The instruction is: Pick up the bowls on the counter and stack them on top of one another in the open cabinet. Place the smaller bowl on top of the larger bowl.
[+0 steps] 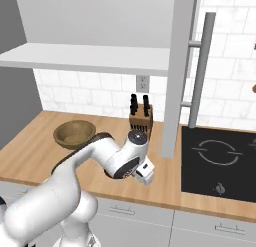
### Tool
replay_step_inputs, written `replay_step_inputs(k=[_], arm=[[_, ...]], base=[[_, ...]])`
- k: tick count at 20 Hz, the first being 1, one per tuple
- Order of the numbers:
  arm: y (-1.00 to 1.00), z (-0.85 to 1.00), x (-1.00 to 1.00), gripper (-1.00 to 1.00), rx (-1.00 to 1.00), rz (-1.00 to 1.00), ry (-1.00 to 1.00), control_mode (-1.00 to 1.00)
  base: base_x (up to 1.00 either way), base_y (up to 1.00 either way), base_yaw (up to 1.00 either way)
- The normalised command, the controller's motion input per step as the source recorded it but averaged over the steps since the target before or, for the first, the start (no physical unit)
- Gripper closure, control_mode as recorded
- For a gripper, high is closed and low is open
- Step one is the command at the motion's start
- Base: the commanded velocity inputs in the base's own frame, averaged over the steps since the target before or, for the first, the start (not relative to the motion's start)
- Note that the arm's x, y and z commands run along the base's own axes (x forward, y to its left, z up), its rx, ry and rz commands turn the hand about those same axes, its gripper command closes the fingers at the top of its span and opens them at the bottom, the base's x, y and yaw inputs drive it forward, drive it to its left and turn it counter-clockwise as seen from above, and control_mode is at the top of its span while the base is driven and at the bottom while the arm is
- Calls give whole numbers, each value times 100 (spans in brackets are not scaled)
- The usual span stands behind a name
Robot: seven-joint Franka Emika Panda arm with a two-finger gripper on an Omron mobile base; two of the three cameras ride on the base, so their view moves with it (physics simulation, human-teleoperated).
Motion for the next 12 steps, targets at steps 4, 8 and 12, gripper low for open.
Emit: replay_step_inputs(k=[4,8,12], arm=[[84,86,-4,100,0,2,-8,-100],[81,99,0,100,-2,2,0,-100],[89,73,0,100,0,4,-2,-100]], base=[[0,0,0],[0,0,0],[0,0,0]])
